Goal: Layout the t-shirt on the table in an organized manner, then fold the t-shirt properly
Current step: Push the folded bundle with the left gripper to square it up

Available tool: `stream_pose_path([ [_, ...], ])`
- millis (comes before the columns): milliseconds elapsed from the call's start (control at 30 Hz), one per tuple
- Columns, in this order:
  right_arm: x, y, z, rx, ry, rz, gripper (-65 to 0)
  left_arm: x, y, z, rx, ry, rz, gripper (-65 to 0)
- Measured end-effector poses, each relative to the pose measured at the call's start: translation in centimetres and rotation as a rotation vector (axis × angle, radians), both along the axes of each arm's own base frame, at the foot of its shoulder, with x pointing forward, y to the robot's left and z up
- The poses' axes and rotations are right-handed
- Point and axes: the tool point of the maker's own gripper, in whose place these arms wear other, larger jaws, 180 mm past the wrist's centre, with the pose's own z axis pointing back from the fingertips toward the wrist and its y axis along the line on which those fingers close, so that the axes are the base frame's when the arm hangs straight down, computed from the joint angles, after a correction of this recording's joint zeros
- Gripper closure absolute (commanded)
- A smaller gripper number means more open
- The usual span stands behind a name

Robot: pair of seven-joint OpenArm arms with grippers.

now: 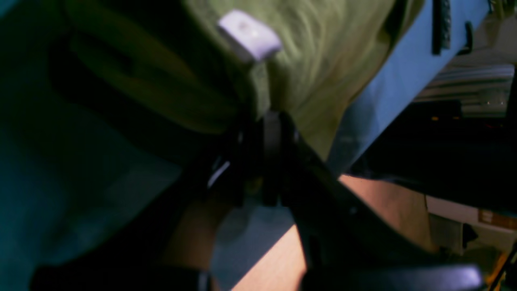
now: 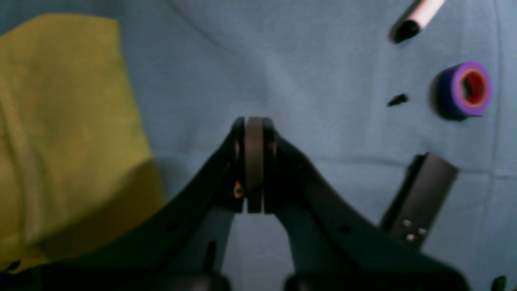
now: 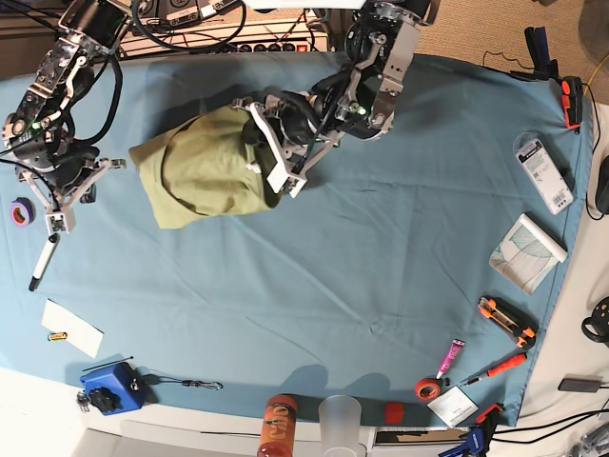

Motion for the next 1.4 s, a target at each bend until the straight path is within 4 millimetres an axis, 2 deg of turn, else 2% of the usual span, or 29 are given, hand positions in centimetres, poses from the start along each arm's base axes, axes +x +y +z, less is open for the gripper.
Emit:
stream_pose_path([
  [267, 0.0, -1.0, 0.5, -0.038, 0.004, -0.005, 0.0, -0.2, 3.1, -0.4, 0.075, -0.070, -0.057, 0.0],
  [533, 0.0, -1.0, 0.5, -0.040, 0.004, -0.005, 0.0, -0.1, 6.6, -1.3, 0.147, -0.136, -0.132, 0.0],
  [600, -0.1, -1.0, 0.5, -0.040, 0.004, -0.005, 0.0, 0.7, 8.3, -1.5, 0.170, -0.142, -0.121, 0.0],
  [700, -0.1, -1.0, 0.5, -0.040, 0.004, -0.006, 0.0, 3.2, 12.1, -1.3, 0.232, -0.174, -0.067, 0.0],
  [800, 0.0, -1.0, 0.5, -0.040, 0.004, -0.006, 0.0, 5.8, 15.3, -0.2, 0.272, -0.245, -0.041, 0.0],
  [833, 0.0, -1.0, 0.5, -0.040, 0.004, -0.006, 0.0, 6.2, 15.7, 0.3, 0.273, -0.271, -0.063, 0.0],
  [967, 0.0, -0.9, 0.4, -0.037, 0.004, -0.006, 0.0, 6.8, 14.7, 1.8, 0.247, -0.358, -0.192, 0.0],
  [1100, 0.0, -0.9, 0.4, -0.036, 0.004, -0.005, 0.0, 7.6, 13.7, 2.0, 0.283, -0.405, -0.276, 0.0],
  [1167, 0.0, -0.9, 0.5, -0.034, 0.002, -0.004, 0.0, 8.8, 13.1, 2.2, 0.330, -0.471, -0.307, 0.0],
  [1233, 0.0, -0.9, 0.4, -0.034, 0.004, -0.004, 0.0, 9.8, 12.3, 2.1, 0.377, -0.518, -0.342, 0.0],
  [1400, 0.0, -0.9, 0.4, -0.034, 0.004, -0.004, 0.0, 11.8, 11.4, 0.2, 0.503, -0.533, -0.394, 0.0],
])
